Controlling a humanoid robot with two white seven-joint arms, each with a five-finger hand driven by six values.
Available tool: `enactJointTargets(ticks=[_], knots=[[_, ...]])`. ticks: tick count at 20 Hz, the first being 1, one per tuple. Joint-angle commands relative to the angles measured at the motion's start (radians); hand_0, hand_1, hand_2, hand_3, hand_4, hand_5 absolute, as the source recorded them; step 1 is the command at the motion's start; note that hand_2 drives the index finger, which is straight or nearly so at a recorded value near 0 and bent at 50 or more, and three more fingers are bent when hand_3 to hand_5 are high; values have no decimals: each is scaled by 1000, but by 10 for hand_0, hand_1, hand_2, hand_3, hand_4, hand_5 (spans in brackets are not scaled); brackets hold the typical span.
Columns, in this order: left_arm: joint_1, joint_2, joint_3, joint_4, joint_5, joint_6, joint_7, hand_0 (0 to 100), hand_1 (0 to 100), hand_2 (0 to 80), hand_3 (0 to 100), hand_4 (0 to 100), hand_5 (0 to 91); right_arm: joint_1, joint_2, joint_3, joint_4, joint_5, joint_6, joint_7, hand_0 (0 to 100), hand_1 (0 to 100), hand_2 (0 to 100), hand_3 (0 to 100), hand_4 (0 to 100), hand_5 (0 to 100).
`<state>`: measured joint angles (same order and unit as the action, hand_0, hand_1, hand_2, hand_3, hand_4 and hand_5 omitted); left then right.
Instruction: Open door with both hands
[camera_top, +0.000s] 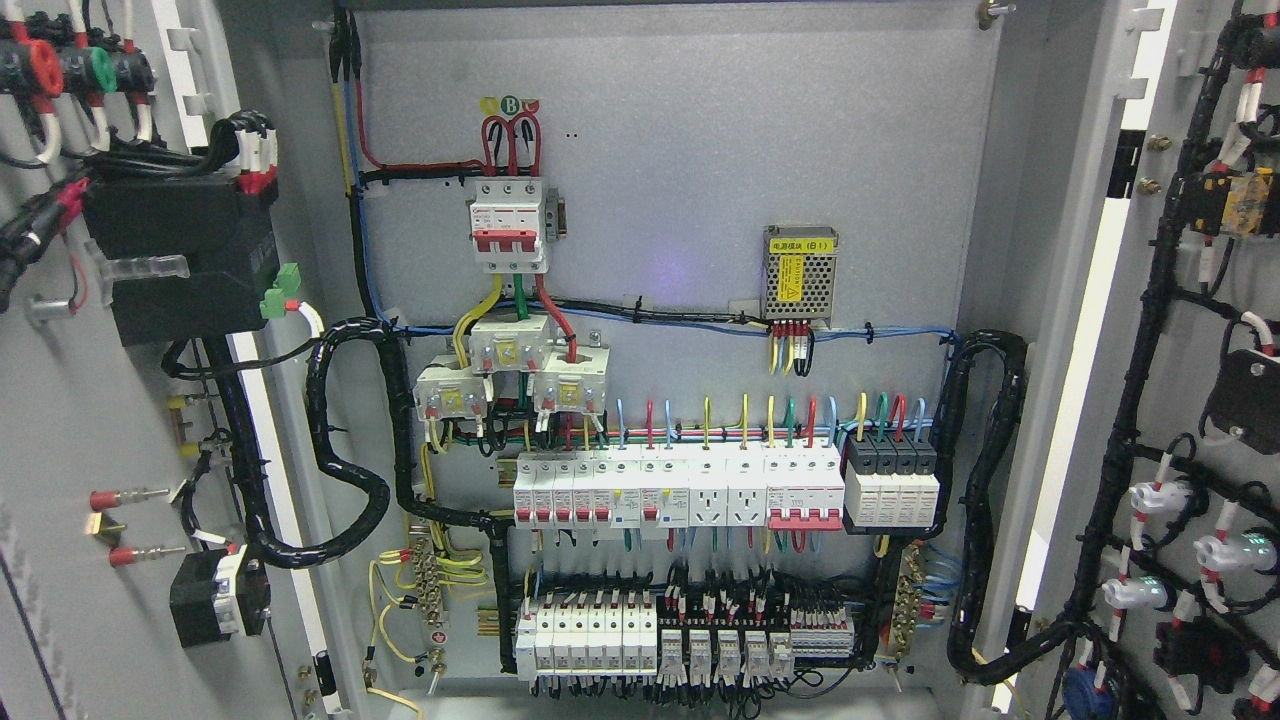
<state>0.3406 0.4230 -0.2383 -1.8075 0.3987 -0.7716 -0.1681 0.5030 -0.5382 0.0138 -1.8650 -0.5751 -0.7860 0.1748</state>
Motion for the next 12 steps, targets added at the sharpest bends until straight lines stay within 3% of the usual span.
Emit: enactJointTargets(ticks=[1, 12], knots=[[3, 49, 46, -6, 68, -887, -1, 0, 0, 0, 0, 30, 0, 5, -17, -17, 0, -46, -157, 6, 0, 0, 0, 0, 0, 0], [49, 72, 247, 0, 222, -927, -2, 0, 0, 0, 0, 30, 0, 8, -19, -18, 0, -94, -157, 6, 0, 0, 0, 0, 0, 0]])
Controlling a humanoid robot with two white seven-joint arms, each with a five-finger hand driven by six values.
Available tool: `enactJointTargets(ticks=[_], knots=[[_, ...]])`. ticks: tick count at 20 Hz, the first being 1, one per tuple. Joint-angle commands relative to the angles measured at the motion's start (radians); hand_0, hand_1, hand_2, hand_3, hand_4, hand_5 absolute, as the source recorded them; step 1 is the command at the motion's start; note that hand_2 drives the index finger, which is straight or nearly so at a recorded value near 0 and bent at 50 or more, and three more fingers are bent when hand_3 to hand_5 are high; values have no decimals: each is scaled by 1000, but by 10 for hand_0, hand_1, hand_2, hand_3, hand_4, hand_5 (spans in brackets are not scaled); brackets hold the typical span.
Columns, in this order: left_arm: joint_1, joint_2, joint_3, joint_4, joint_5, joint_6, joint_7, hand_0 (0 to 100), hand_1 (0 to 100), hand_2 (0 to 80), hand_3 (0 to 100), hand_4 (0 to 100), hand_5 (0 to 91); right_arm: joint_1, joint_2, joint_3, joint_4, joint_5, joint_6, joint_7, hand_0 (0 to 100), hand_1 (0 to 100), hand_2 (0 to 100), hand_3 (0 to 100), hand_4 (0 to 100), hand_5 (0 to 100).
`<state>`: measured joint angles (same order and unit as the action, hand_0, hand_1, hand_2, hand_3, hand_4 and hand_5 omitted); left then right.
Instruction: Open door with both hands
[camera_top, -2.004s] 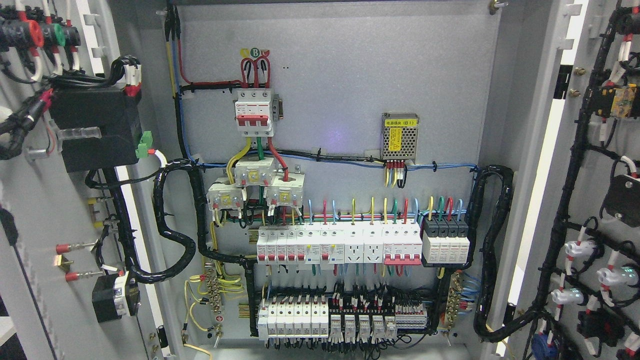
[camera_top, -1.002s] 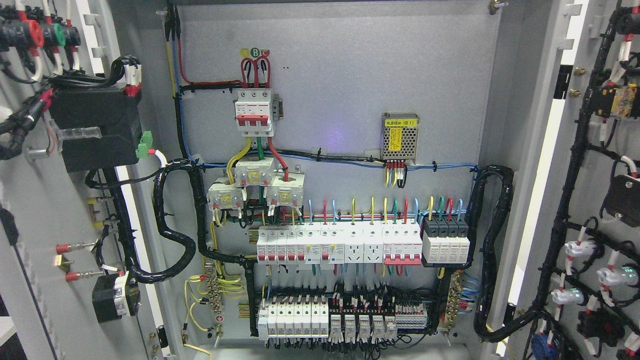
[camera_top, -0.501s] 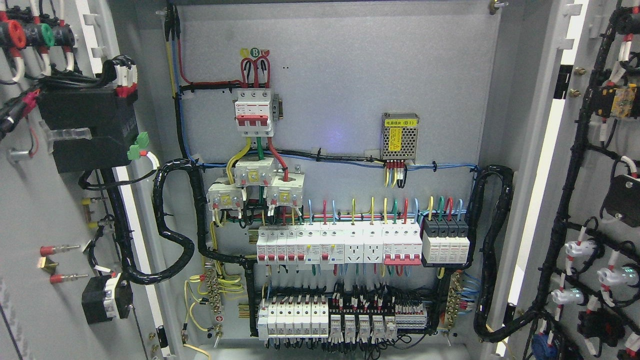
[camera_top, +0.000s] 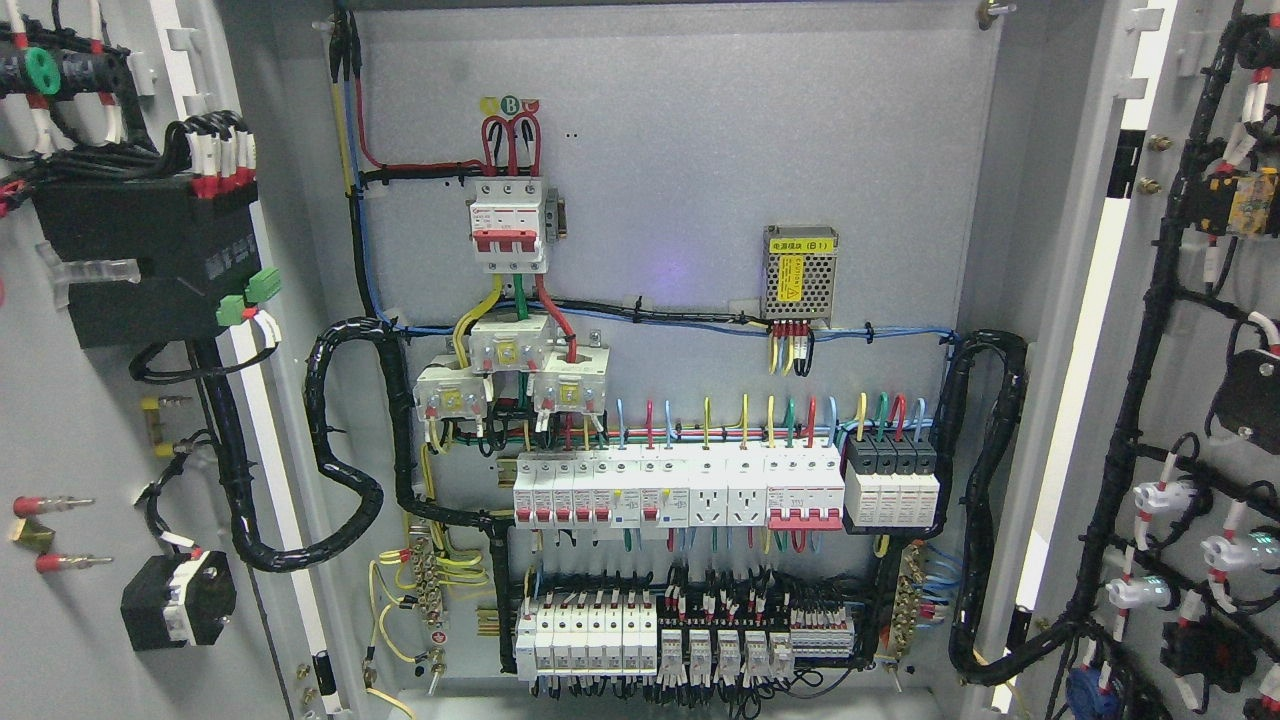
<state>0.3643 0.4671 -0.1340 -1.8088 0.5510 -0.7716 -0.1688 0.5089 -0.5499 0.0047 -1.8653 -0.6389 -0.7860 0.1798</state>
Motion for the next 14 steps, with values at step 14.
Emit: enactJointTargets(ticks=[14], knots=[[81, 47, 240, 22, 153, -925, -1, 0, 0, 0, 0, 30, 0, -6, -56, -18, 46, -41, -159, 1, 0, 0, 0, 0, 0, 0]])
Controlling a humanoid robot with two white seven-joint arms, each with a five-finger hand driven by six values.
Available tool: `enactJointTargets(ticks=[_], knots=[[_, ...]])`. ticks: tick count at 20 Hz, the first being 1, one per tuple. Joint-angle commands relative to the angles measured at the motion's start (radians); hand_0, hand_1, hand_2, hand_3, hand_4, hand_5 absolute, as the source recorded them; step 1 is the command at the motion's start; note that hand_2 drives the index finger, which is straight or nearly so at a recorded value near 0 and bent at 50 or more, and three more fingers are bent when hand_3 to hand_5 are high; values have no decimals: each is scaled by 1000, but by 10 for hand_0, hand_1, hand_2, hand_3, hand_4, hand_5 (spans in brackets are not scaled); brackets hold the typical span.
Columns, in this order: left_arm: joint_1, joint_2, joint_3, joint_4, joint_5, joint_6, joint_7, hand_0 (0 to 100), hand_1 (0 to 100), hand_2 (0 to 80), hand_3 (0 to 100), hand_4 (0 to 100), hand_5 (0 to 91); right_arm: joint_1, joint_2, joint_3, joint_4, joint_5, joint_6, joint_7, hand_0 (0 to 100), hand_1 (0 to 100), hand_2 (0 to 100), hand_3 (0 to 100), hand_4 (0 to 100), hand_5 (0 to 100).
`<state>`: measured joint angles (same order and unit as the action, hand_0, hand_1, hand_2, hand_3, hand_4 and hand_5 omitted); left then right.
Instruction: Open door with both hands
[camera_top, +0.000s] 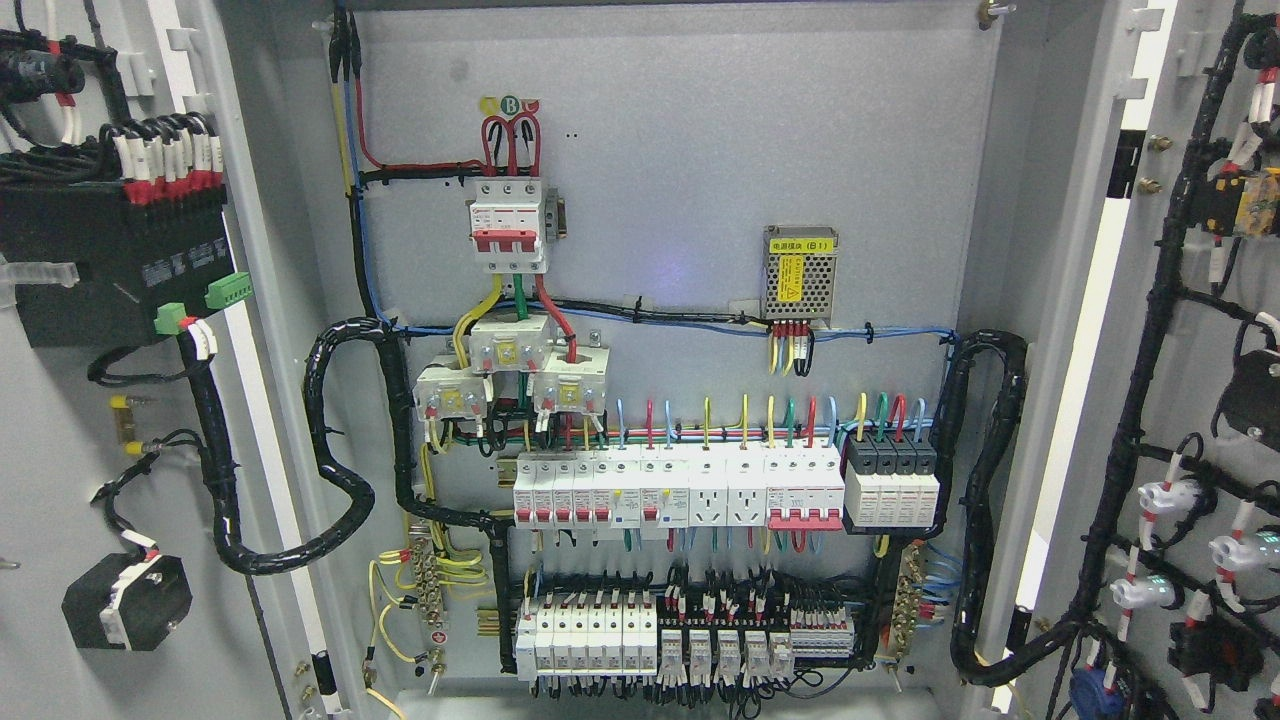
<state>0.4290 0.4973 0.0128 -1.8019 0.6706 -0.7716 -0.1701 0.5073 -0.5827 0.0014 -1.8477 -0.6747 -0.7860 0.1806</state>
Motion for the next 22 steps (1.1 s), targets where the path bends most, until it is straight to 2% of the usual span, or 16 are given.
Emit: enactJointTargets(ticks=[1, 4, 11, 14, 19, 22], knots=[[16, 18, 93, 19, 35, -925, 0, 0, 0, 0, 0, 30, 0, -4, -23, -18, 30, -5, -159, 0, 0, 0, 0, 0, 0, 0], [16, 41, 93, 48, 67, -923, 0, 0, 0, 0, 0, 30, 0, -6, -23, -32, 41, -5, -159, -1, 0, 0, 0, 0, 0, 0], [-19, 66, 93, 116, 87, -911, 0, 0, 0, 0, 0, 29, 0, -7, -23, -54, 47, -9, -162, -1, 0, 0, 0, 0, 0, 0], [-30, 69, 95, 136, 93, -894, 0, 0, 0, 0, 0, 29, 0, -9, -23, -52, 47, -20, -162, 0, 0, 0, 0, 0, 0, 0], [-35, 87, 134, 136, 150, -827, 0, 0, 0, 0, 0, 29, 0, -9, -39, -52, 44, -35, -177, 2, 0, 0, 0, 0, 0, 0], [-35, 95, 165, 135, 181, -804, 0, 0, 0, 0, 0, 29, 0, -6, -57, -52, 42, -42, -179, 43, 0, 0, 0, 0, 0, 0]])
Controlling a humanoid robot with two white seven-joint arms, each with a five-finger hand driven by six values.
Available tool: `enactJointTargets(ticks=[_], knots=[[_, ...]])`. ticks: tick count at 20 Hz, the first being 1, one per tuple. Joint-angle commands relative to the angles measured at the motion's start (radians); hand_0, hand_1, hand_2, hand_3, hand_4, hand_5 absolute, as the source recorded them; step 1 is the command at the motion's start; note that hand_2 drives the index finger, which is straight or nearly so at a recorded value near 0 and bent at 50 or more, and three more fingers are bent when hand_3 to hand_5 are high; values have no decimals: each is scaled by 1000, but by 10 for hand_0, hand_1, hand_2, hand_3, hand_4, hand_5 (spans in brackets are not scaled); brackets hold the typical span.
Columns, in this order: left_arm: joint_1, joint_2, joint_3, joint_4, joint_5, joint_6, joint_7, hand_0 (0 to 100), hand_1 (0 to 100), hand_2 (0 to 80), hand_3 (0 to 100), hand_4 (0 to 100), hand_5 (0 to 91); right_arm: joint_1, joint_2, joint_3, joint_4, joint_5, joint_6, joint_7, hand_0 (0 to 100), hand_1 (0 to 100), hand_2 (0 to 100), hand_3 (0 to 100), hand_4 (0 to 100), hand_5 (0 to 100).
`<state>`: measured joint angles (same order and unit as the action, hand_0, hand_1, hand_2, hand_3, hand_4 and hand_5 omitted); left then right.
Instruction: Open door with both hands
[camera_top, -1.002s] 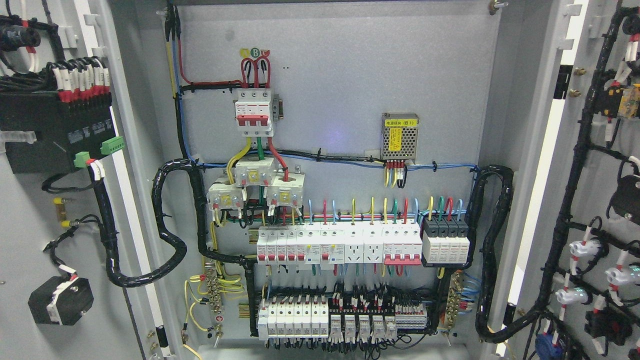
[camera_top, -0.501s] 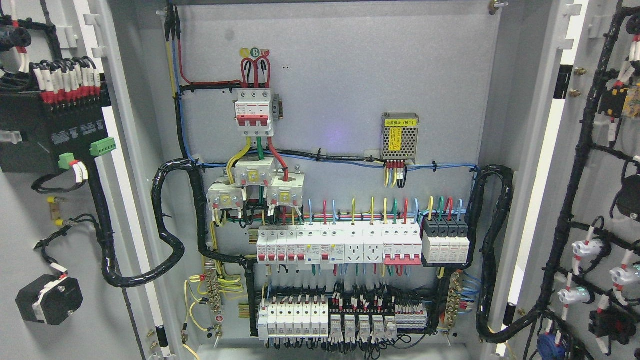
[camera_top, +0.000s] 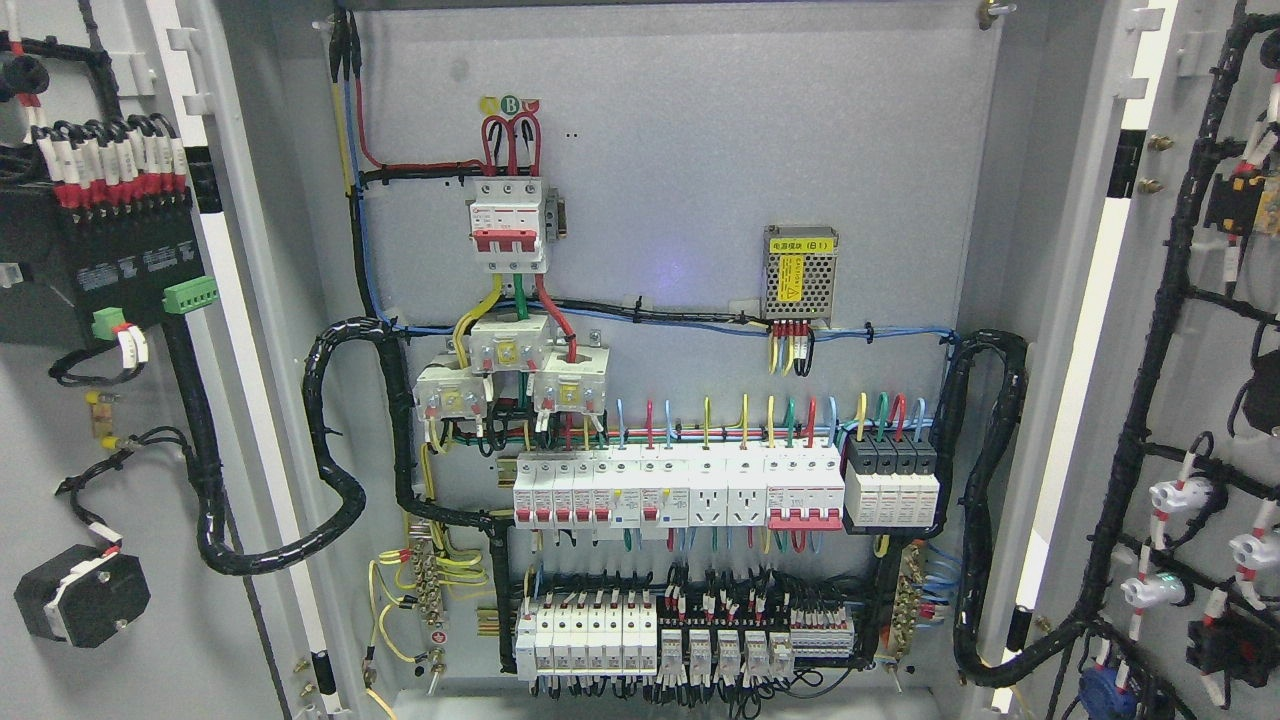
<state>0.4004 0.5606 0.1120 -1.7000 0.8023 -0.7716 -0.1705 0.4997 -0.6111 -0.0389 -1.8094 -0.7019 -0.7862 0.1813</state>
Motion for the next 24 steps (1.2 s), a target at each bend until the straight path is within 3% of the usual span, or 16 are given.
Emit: enactJointTargets(ticks=[1, 6, 13, 16, 19, 24], knots=[[-5, 38, 74, 33, 61, -802, 0, 0, 0, 0, 0, 29, 0, 2, -29, -12, 4, -22, -179, 50, 0, 0, 0, 0, 0, 0], [-3, 41, 110, 36, 103, -733, 0, 0, 0, 0, 0, 30, 0, 3, -41, -12, 1, -39, -179, 64, 0, 0, 0, 0, 0, 0], [-5, 44, 127, 65, 104, -667, -1, 0, 0, 0, 0, 30, 0, 5, -73, -10, -2, -82, -180, 107, 0, 0, 0, 0, 0, 0], [-8, 45, 130, 66, 104, -573, 0, 0, 0, 0, 0, 30, 0, 5, -90, -10, -2, -91, -180, 110, 0, 0, 0, 0, 0, 0], [-9, 45, 147, 68, 104, -468, -1, 0, 0, 0, 0, 30, 0, 3, -105, -10, 1, -91, -180, 139, 0, 0, 0, 0, 0, 0], [-40, 59, 149, 105, 104, -355, 0, 0, 0, 0, 0, 30, 0, 3, -110, -12, 5, -113, -182, 142, 0, 0, 0, 0, 0, 0]])
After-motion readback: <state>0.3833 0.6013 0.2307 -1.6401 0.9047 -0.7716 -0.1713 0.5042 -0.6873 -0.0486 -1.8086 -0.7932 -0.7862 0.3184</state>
